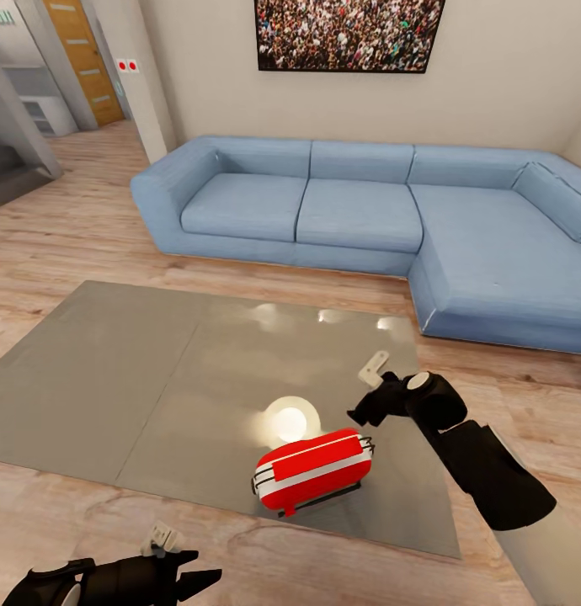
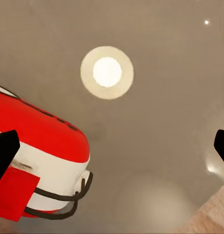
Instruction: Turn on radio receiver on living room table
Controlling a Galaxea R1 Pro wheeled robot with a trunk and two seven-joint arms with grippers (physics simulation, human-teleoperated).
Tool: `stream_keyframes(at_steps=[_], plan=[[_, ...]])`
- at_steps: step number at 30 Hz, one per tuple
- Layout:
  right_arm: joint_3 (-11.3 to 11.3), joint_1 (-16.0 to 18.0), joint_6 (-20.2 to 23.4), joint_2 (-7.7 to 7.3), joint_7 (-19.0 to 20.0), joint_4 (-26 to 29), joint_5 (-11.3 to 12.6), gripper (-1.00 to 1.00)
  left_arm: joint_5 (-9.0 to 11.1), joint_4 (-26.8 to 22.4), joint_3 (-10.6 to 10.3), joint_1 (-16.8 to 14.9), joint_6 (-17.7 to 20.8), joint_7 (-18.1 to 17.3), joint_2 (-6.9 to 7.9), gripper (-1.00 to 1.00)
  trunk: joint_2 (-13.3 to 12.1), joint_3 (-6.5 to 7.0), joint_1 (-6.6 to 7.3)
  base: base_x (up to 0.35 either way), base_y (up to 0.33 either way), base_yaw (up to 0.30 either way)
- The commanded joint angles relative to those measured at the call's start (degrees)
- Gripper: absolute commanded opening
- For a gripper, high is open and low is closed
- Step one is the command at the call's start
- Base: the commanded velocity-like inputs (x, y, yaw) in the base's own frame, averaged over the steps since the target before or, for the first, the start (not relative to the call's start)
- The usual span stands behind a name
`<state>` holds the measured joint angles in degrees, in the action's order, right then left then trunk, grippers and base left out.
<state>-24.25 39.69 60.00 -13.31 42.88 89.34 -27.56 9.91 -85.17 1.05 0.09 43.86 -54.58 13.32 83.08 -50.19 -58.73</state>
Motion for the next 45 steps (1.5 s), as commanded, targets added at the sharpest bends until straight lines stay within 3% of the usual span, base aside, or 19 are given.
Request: stream_keyframes(at_steps=[1,5,6,13,18,21,22,23,27,30,37,38,41,45], plan=[[-0.7,0.0,0.0,-0.02,0.5,0.0,0.0,1.0,0.0,0.0,0.0,0.0,0.0,0.0,0.01,1.0,0.0,0.0,0.0,0.0,0.0,0.0],[-3.7,0.1,0.0,-0.05,1.7,0.0,0.0,1.0,0.0,0.0,0.1,0.0,0.0,0.0,0.03,1.0,0.0,0.0,0.0,0.0,0.0,0.0],[-6.1,0.1,0.0,-0.05,2.1,0.0,-0.1,1.0,0.0,0.0,0.1,0.0,0.0,0.0,0.03,1.0,0.0,0.0,0.0,0.0,0.0,0.0],[-12.5,0.1,0.0,-0.21,2.4,0.0,-0.3,1.0,-0.1,0.0,0.1,0.0,0.0,0.0,0.04,1.0,0.0,0.0,0.0,0.0,0.0,0.0],[-19.8,0.1,0.0,-0.48,3.3,0.0,-3.5,1.0,0.0,0.0,0.1,0.0,0.0,0.0,0.04,1.0,0.0,0.0,0.0,0.0,0.0,0.0],[-21.9,0.1,0.0,-0.55,5.8,0.0,-5.5,1.0,0.0,0.0,0.1,0.0,0.0,0.0,0.04,1.0,0.0,0.0,0.0,0.0,0.0,0.0],[-22.3,0.1,0.0,-0.56,7.2,0.0,-6.6,1.0,0.0,0.0,0.1,0.0,0.0,0.0,0.04,1.0,0.0,0.0,0.0,0.0,0.0,0.0],[-22.7,0.1,0.0,-0.52,10.3,-0.1,-9.9,1.0,0.0,0.0,0.1,0.0,0.0,0.0,0.04,1.0,0.0,0.0,0.0,0.0,0.0,0.0],[-22.7,0.1,-0.7,-0.14,17.1,-0.1,-16.5,1.0,0.0,0.0,0.1,0.0,0.0,0.0,0.04,1.0,0.0,0.0,0.0,0.0,0.0,0.0],[-22.5,0.2,-1.6,0.01,20.0,-0.1,-19.0,1.0,0.0,0.0,0.1,0.0,0.0,0.0,0.04,1.0,0.0,0.0,0.0,0.0,0.0,0.0],[-21.2,0.2,-2.8,0.11,22.2,-0.3,-20.9,1.0,0.0,0.0,0.1,0.0,0.0,0.0,0.04,1.0,0.0,0.0,0.0,0.0,0.0,0.0],[-19.5,0.2,-3.2,0.12,22.3,-0.3,-21.0,1.0,0.0,0.0,0.1,0.0,0.0,0.0,0.04,1.0,0.0,0.0,0.0,0.0,0.0,0.0],[-17.3,0.2,-4.0,0.15,22.5,-0.3,-21.2,1.0,0.0,0.0,0.1,0.0,0.0,0.0,0.04,1.0,0.0,0.0,0.0,0.0,0.0,0.0],[-15.6,0.2,-5.6,0.5,22.6,-0.9,-21.1,1.0,0.0,0.0,0.1,0.0,0.0,0.0,0.04,1.0,0.0,0.0,0.0,0.0,0.0,0.0]])
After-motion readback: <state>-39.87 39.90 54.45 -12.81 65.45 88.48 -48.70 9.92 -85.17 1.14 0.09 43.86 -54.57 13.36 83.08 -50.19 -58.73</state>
